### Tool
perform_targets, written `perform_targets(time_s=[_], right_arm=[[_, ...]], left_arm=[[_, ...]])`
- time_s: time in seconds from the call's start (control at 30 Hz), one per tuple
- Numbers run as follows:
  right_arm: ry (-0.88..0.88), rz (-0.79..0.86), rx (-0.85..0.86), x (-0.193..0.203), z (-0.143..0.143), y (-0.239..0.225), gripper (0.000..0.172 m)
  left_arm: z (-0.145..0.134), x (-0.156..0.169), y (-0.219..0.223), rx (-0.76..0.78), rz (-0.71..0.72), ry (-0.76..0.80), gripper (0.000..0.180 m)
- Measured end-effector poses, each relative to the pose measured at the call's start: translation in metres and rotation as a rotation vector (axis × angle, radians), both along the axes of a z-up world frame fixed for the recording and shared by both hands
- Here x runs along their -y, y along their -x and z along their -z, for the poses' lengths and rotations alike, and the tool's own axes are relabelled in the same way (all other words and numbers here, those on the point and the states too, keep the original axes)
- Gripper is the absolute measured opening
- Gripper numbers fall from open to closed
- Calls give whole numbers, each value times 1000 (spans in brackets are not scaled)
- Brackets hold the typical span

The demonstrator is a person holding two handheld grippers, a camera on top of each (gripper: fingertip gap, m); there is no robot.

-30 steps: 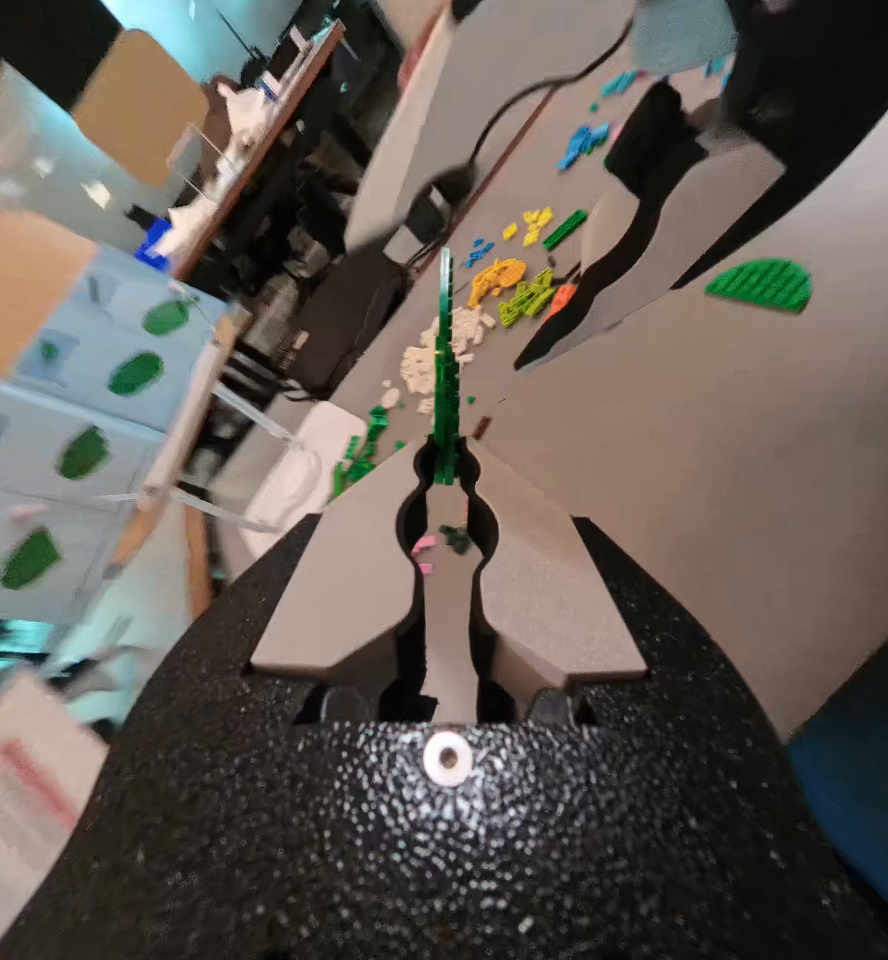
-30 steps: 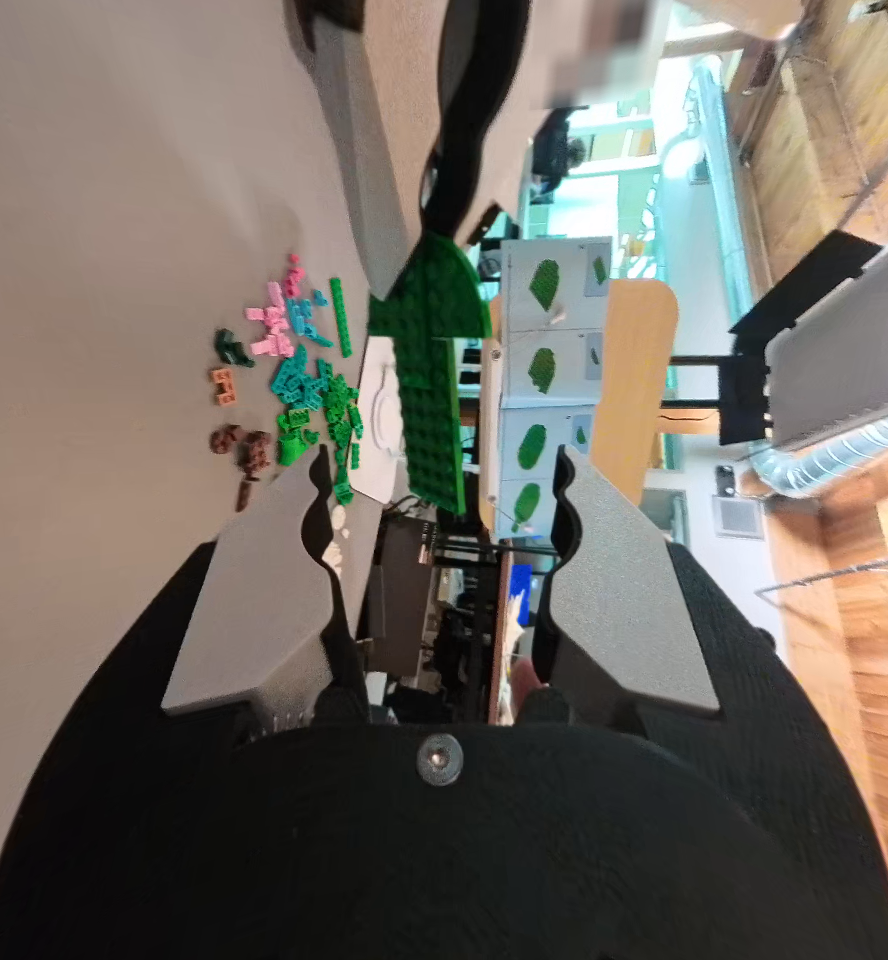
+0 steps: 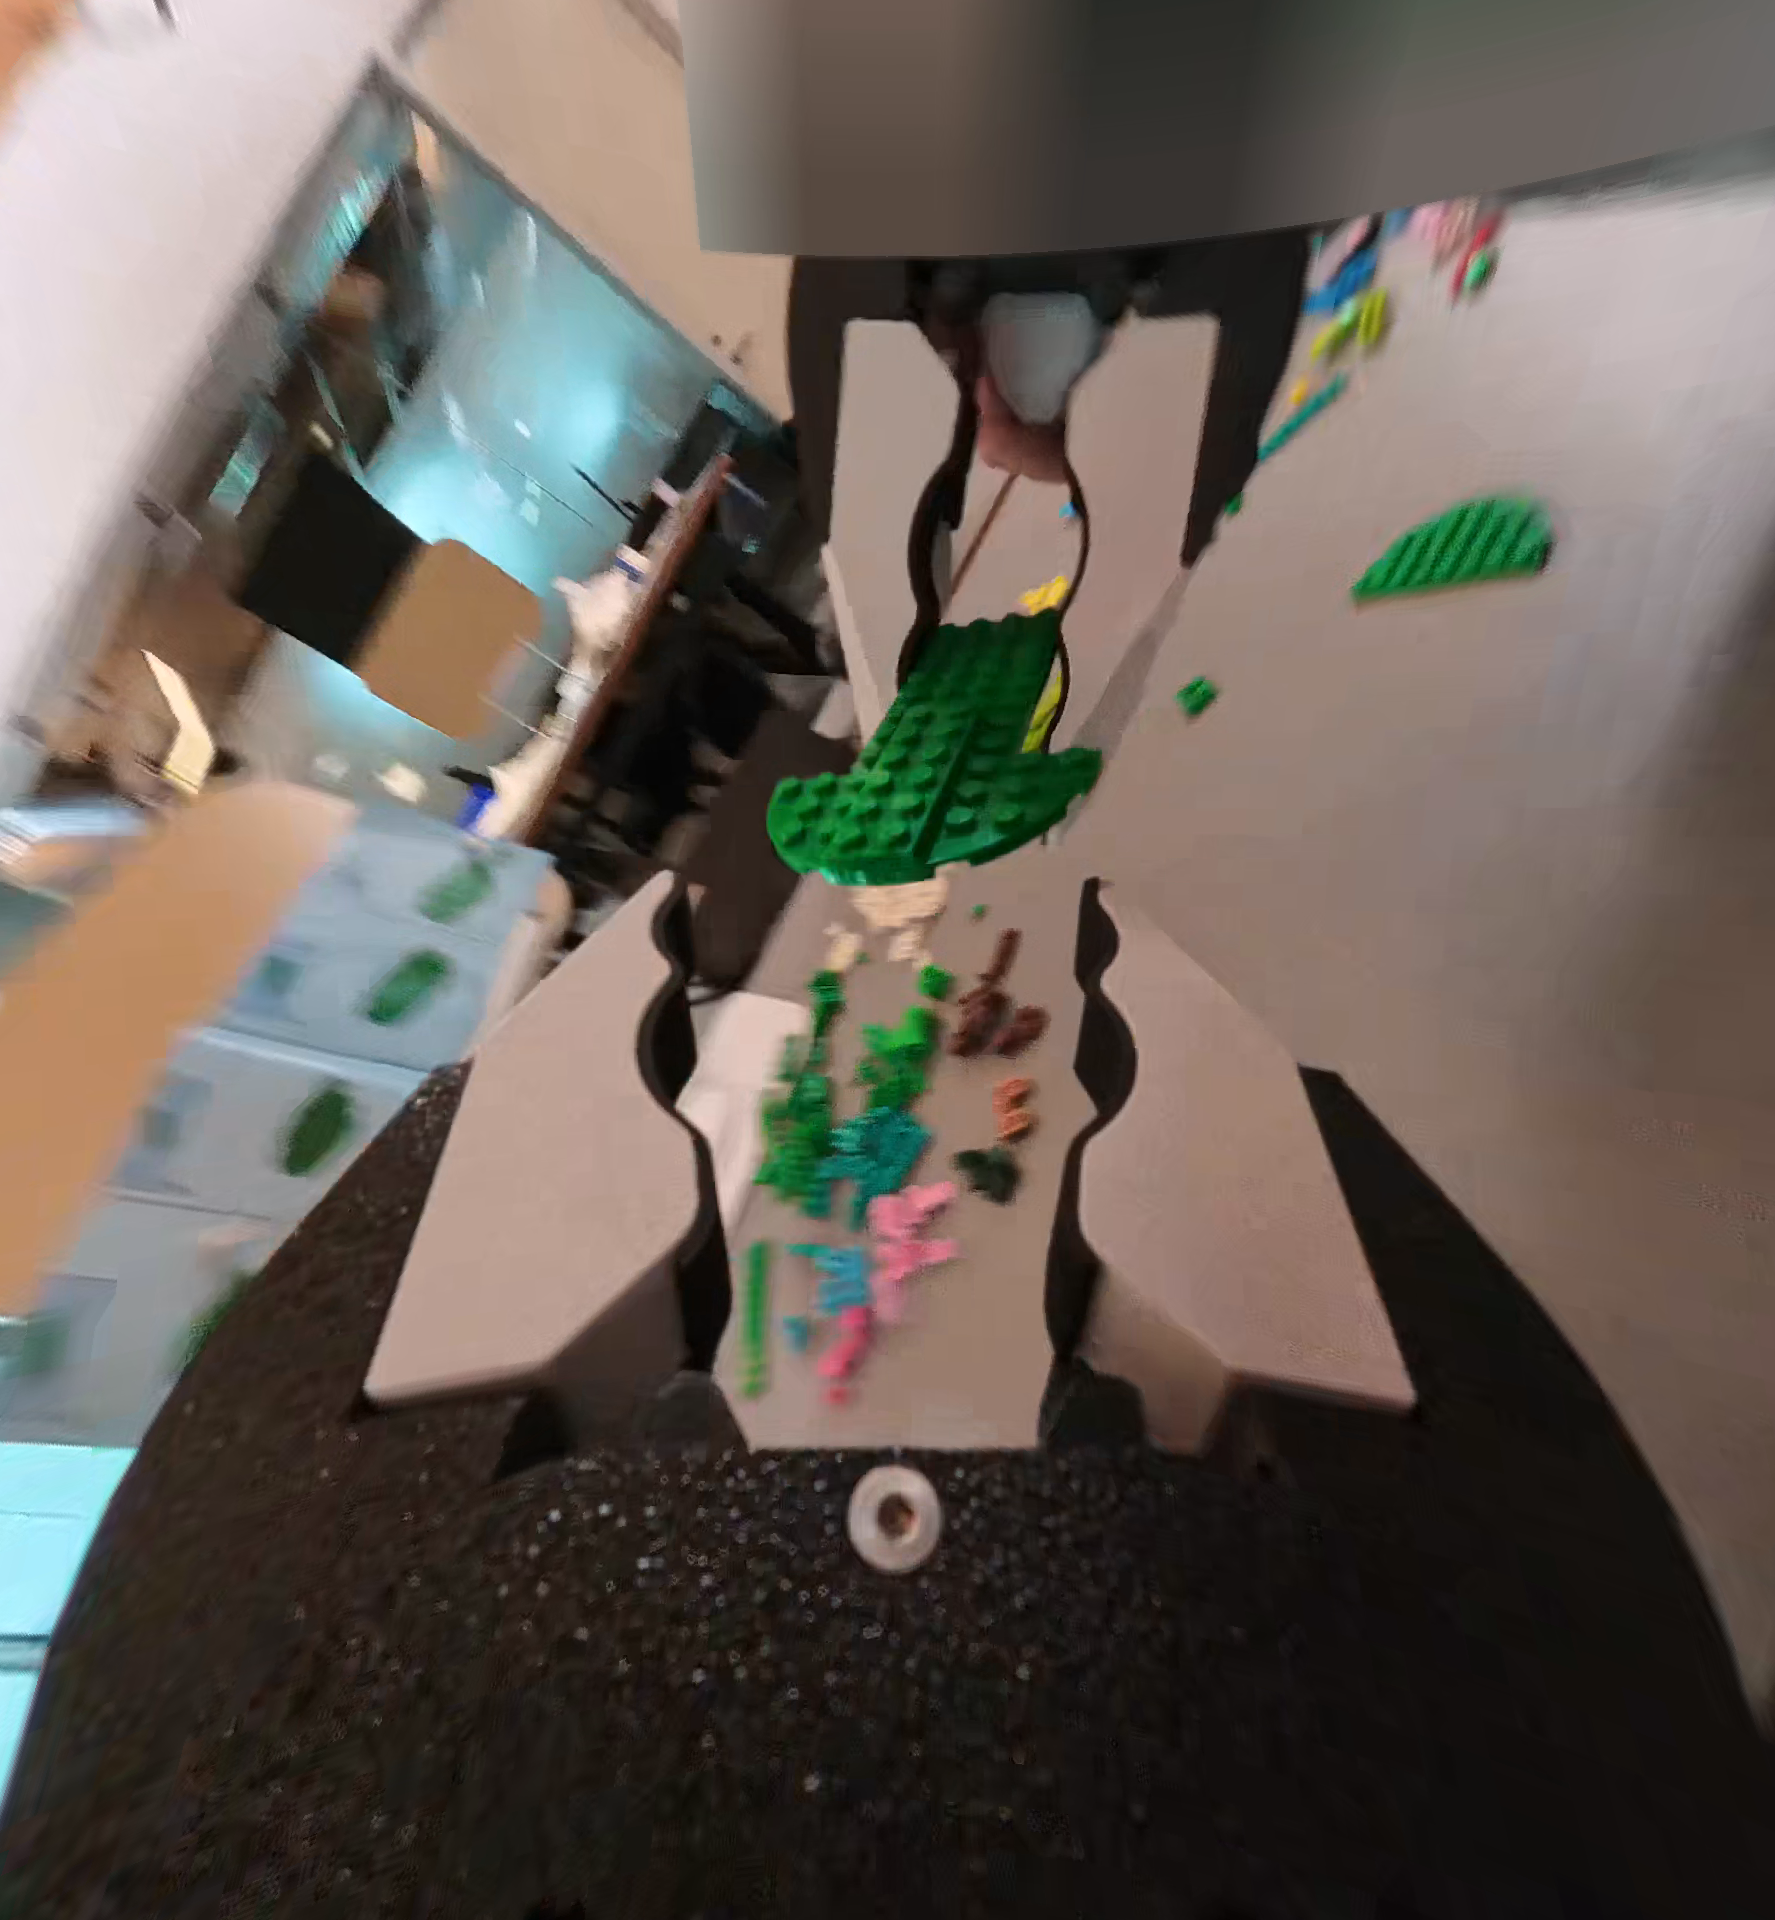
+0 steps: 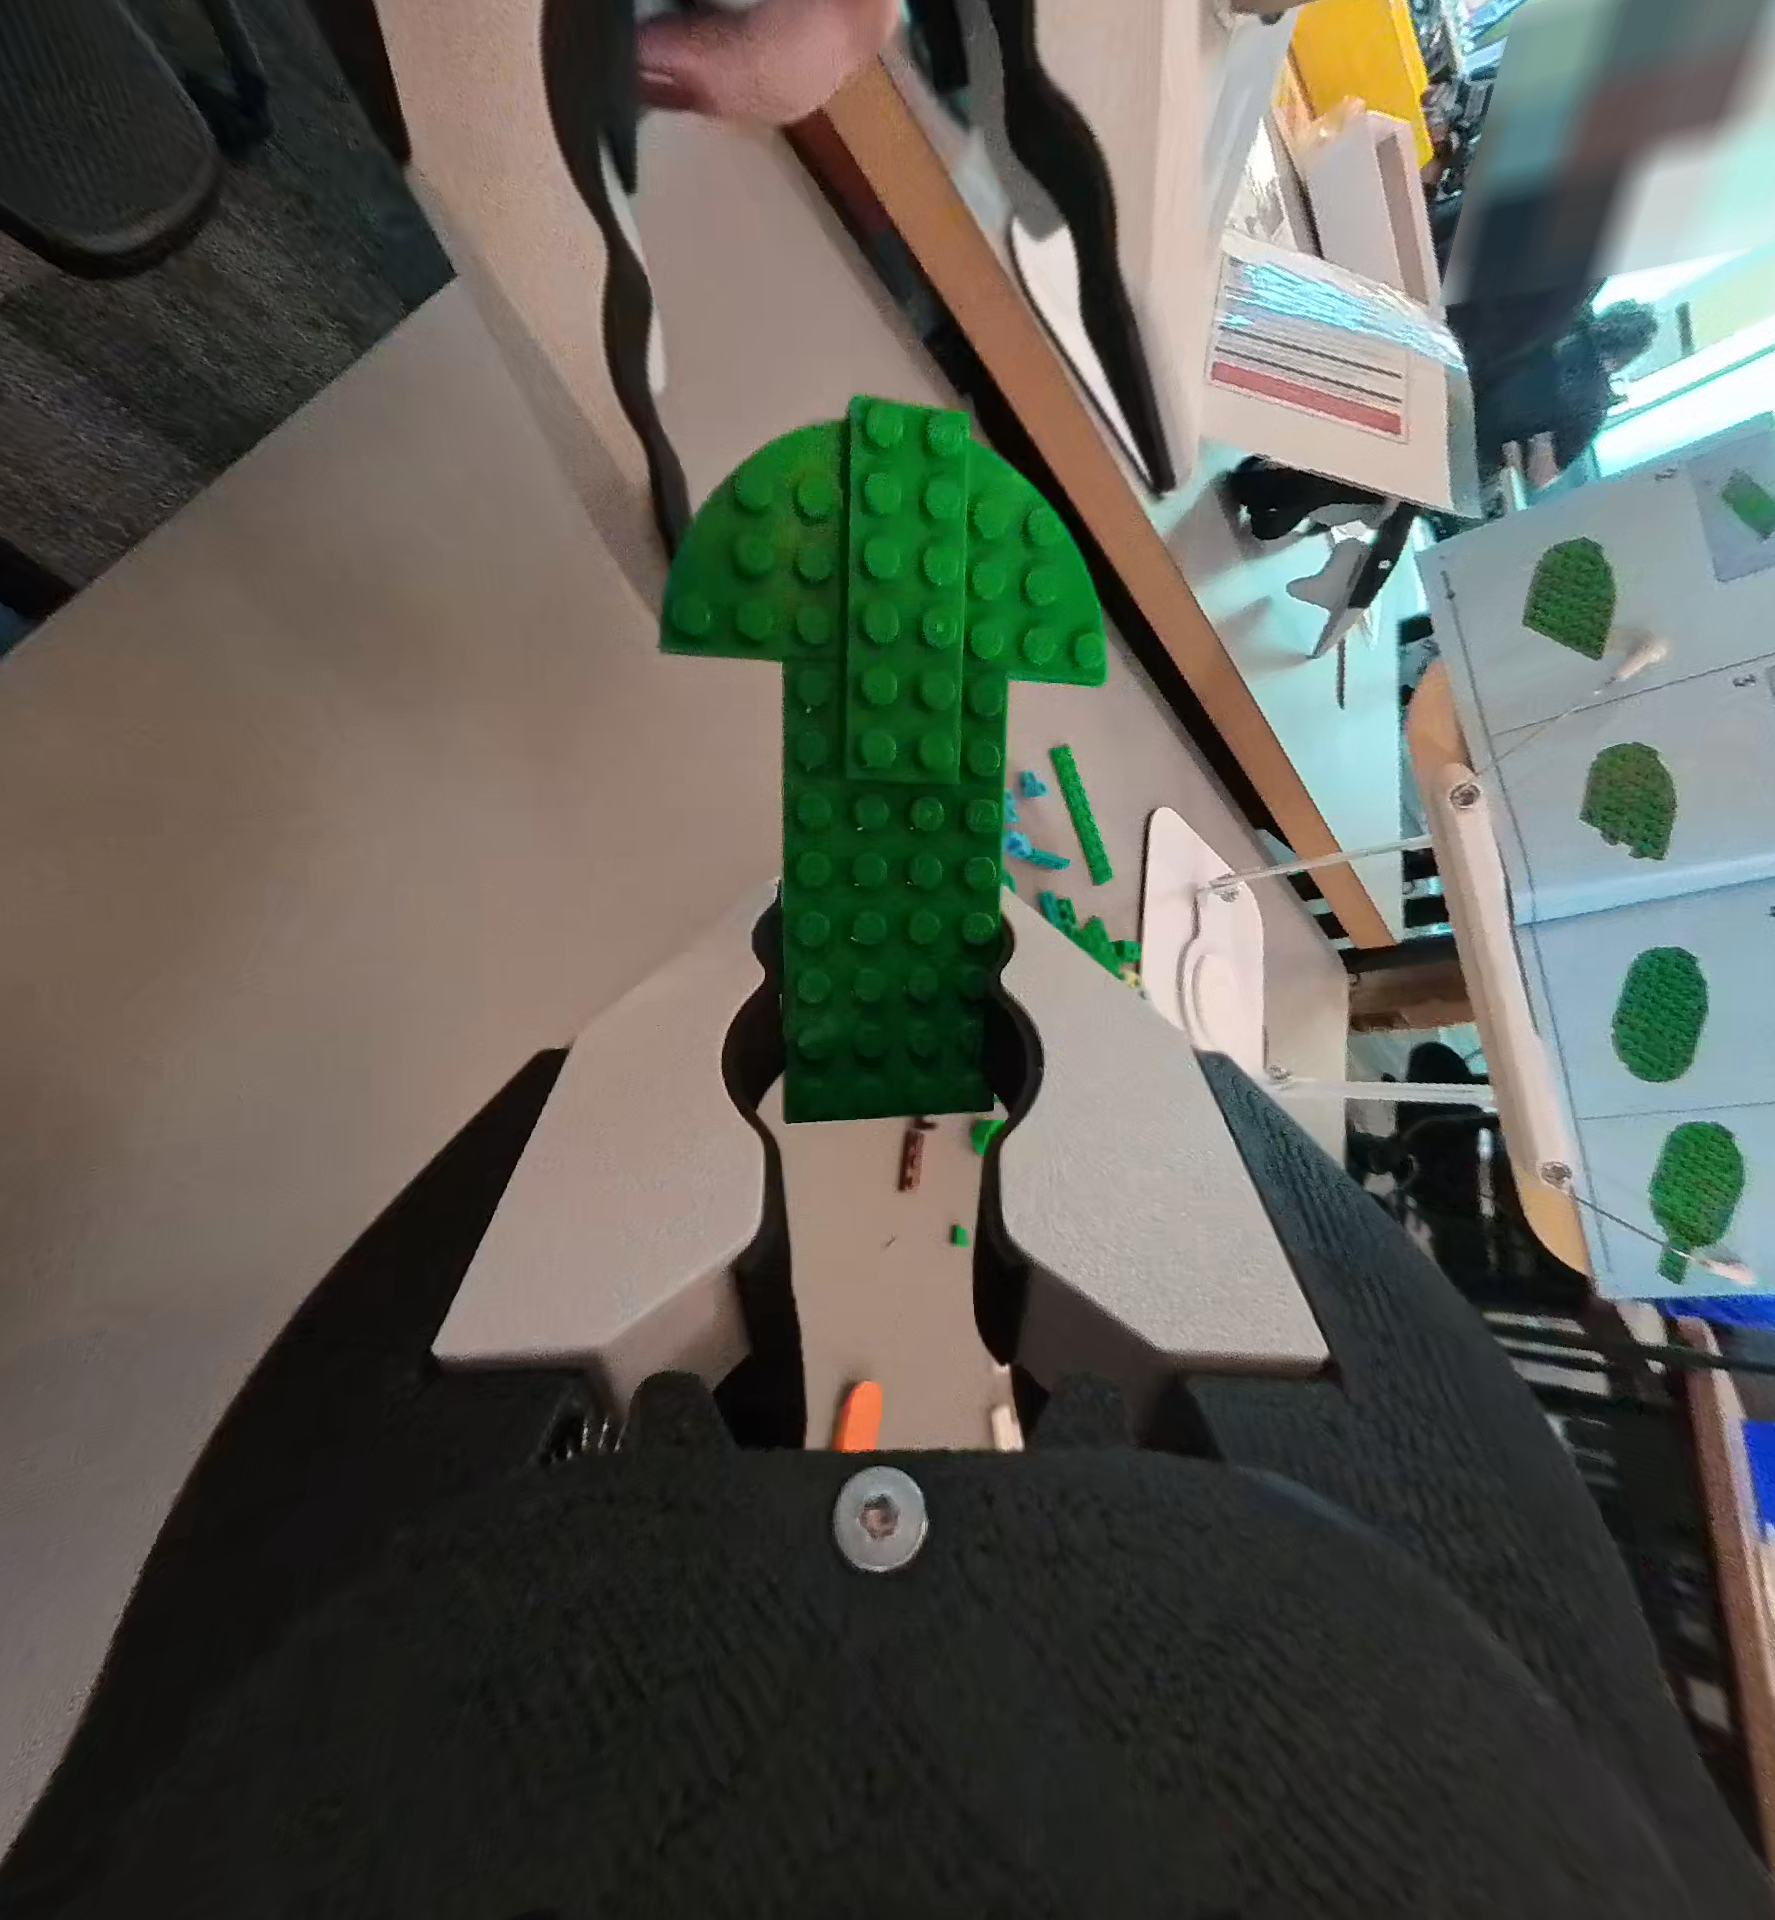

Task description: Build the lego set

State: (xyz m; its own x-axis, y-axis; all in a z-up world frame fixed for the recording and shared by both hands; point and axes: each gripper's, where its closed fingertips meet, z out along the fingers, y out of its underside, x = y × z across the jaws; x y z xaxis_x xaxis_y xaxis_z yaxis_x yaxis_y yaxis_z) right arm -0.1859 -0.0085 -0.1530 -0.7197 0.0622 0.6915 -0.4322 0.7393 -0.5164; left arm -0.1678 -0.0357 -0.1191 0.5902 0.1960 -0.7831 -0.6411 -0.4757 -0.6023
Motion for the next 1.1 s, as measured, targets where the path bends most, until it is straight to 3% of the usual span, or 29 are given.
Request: perform_targets(time_s=[0.07,0.17,0.27,0.3,0.37,0.47,0.5,0.53,0.67,0.87,1.1], right_arm=[[-7,-10,48,0,4,-4,32],[-17,-22,135,0,12,-11,32],[-11,-46,207,1,15,-19,32],[-12,-46,219,0,16,-20,32],[26,-20,181,1,8,-14,29],[105,-45,-52,8,-22,-8,61],[104,-87,-119,12,-28,-14,62],[81,-124,-181,16,-30,-20,60],[-54,-142,-352,20,-27,-25,20],[-24,-89,-154,21,-23,-28,6],[-12,-63,-161,22,-19,-21,7]], left_arm=[[-1,-2,-4,-197,-16,86,64],[6,-9,-9,-360,1,198,51],[-1,-14,-14,-539,-6,208,15],[2,-14,-15,-549,-7,233,13],[5,-13,-11,-497,-22,248,6],[11,-9,-2,-302,-56,224,5],[12,-9,-2,-219,-54,199,6],[12,-9,-3,-141,-37,168,5],[7,-13,-18,83,72,77,6],[4,-12,-21,93,74,98,6],[10,-11,-15,71,12,129,6]])
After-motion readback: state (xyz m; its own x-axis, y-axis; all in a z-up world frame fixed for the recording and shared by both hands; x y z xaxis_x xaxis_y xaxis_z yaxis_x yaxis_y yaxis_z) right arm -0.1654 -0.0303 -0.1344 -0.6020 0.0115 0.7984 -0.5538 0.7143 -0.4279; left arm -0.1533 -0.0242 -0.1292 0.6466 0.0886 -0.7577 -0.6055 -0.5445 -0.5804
